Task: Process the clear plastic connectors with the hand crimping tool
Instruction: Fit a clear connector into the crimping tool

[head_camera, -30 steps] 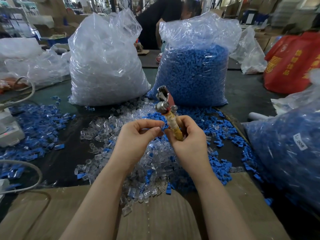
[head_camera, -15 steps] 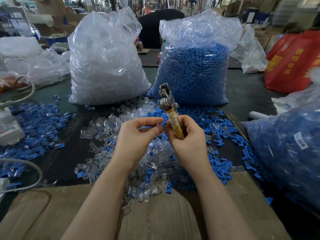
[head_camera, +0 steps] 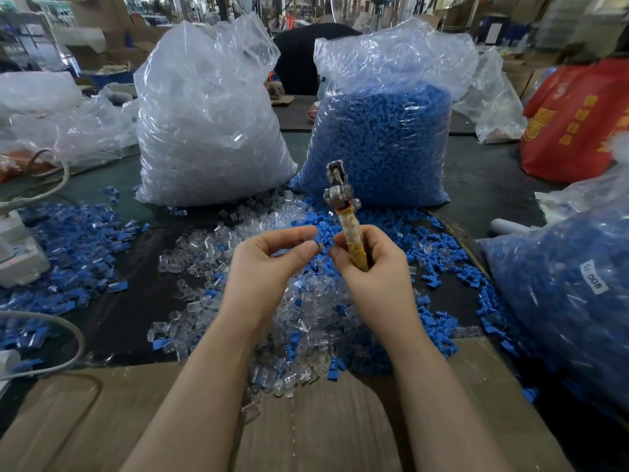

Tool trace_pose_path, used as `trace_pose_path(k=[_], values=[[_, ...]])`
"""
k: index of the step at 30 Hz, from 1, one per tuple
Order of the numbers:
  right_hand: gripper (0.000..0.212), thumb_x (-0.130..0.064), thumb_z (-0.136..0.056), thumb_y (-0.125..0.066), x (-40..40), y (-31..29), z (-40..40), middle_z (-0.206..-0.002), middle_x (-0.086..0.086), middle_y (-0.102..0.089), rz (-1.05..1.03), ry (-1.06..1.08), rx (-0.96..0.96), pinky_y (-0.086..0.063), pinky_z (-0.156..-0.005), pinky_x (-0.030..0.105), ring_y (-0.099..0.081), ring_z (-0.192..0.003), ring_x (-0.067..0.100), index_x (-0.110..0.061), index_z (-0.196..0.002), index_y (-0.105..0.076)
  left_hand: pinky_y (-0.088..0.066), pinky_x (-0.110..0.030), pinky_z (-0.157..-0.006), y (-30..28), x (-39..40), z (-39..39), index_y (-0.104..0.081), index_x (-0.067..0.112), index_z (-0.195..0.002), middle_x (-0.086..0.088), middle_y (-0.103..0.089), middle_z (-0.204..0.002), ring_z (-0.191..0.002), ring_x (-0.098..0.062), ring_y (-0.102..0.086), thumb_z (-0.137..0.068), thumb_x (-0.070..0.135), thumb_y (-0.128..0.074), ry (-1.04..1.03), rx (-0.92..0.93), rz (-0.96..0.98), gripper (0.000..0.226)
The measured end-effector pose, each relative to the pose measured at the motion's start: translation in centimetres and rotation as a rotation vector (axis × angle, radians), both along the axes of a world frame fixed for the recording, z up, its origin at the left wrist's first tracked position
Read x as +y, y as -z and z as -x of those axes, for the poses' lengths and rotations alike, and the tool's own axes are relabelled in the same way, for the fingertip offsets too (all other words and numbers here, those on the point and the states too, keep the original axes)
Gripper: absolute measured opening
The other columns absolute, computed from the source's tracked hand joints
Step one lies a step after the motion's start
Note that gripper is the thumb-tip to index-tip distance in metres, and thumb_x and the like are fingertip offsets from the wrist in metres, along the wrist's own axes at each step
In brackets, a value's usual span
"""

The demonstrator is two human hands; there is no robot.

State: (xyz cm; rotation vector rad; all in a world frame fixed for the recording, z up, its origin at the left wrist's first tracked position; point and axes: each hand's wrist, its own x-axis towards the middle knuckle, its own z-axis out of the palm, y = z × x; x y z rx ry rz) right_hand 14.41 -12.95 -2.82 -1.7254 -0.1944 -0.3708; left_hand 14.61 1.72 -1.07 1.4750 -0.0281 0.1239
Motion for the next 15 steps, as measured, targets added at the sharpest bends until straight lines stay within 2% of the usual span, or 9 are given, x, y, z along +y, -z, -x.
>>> trace_pose_path(k=[4,7,9,15], values=[[0.008,-0.014,-0.09,-0.069,-0.9,0.0,-0.1,-0.07,0.006,-0.058,0.016,0.0,0.076,-0.044,-0.056,0.019,-0.05,-0.062,0.009,-0.017,-0.088,-0.062,-0.055,-0.034,-0.092,0.0,0.2,-0.1,-0.075,0.014,-0.098,-0.01,-0.077,-0.096,-0.099,-0.023,-0.072,-0.079,0.01,-0.076,0.007,0.013,0.114,0.019],[0.007,-0.015,-0.089,-0.069,-1.3,0.1,-0.2,-0.077,0.013,-0.062,0.029,-0.026,0.117,-0.051,-0.063,0.033,-0.055,-0.067,0.025,-0.017,-0.088,-0.063,-0.054,-0.036,-0.092,0.0,0.4,-0.1,-0.079,0.022,-0.09,-0.011,-0.076,-0.099,-0.102,-0.026,-0.071,-0.065,0.027,-0.082,-0.001,-0.016,0.138,0.025],[0.008,-0.015,-0.09,-0.069,-1.3,0.0,-0.2,-0.081,0.017,-0.062,0.035,-0.041,0.123,-0.053,-0.071,0.043,-0.058,-0.077,0.035,-0.019,-0.086,-0.063,-0.054,-0.037,-0.092,0.1,0.4,-0.1,-0.079,0.027,-0.089,-0.011,-0.075,-0.1,-0.102,-0.028,-0.071,-0.061,0.032,-0.083,0.005,-0.04,0.137,0.028],[0.011,-0.017,-0.087,-0.07,-1.8,0.1,-0.1,-0.088,0.013,-0.064,0.141,-0.152,0.183,-0.052,-0.083,0.05,-0.061,-0.088,0.035,-0.016,-0.093,-0.061,-0.055,-0.031,-0.086,0.2,0.5,-0.4,-0.076,0.021,-0.093,-0.009,-0.076,-0.096,-0.097,-0.024,-0.072,-0.07,0.021,-0.08,-0.037,-0.069,0.147,0.023]])
